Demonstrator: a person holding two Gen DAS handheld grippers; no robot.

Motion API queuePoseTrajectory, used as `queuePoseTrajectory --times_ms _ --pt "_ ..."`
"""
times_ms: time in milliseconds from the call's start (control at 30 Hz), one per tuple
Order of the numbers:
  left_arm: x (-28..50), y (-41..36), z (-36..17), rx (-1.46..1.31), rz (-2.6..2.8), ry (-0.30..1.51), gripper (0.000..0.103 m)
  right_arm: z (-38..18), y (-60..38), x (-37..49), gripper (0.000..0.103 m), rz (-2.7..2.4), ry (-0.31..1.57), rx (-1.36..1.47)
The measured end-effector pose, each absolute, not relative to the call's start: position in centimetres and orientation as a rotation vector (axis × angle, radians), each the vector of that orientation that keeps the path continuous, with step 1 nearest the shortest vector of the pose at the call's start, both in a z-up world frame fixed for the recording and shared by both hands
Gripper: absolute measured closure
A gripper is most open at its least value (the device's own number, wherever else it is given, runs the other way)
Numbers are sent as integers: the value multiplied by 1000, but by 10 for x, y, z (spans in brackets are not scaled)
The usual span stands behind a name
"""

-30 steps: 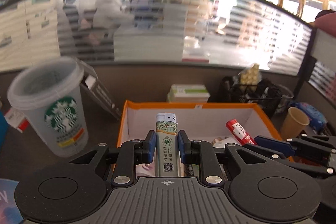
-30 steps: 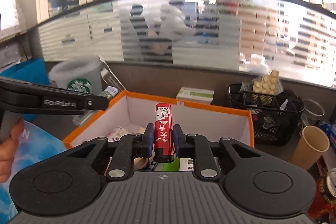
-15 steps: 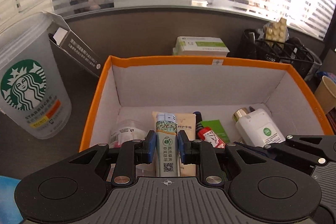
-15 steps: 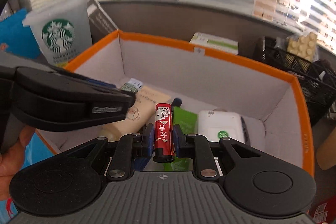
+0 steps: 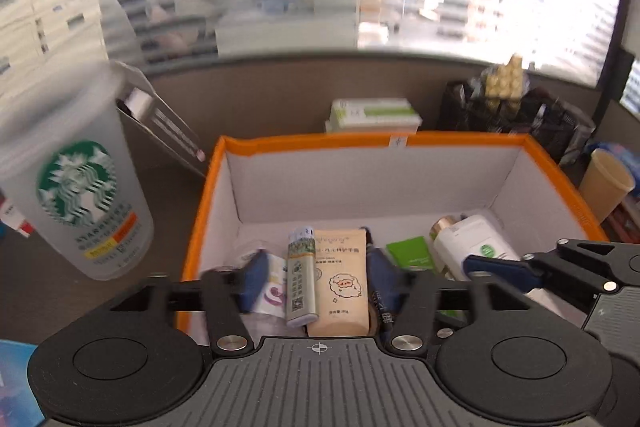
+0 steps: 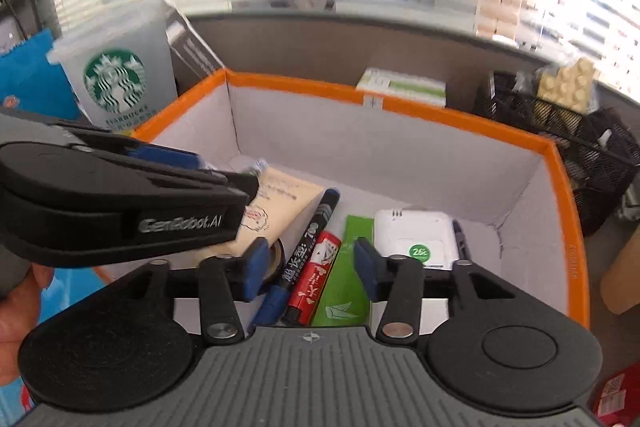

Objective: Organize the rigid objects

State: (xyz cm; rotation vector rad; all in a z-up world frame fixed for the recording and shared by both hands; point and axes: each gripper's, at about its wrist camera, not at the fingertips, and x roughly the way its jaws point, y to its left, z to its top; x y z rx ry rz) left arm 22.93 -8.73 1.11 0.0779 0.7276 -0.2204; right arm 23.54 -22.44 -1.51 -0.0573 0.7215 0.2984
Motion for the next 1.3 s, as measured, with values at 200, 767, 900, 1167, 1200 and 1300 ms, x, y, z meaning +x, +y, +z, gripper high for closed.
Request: queuePoseTrajectory --times_ms 200,767,900,1167,1200,1300 --pt "173 -63 44 65 -185 553 1 17 -239 185 9 288 586 6" --pt "69 -7 71 10 -43 480 0 56 -224 56 0 342 366 154" --pt "56 -2 74 -3 -58 471 0 62 -218 39 0 329 332 132" --pt "39 4 80 -9 -59 462 0 61 -208 21 0 309 299 120" --pt "38 5 80 -12 -61 464 0 60 -206 20 0 310 297 117" --pt "36 7 78 -13 -50 475 0 59 -200 18 0 308 300 101"
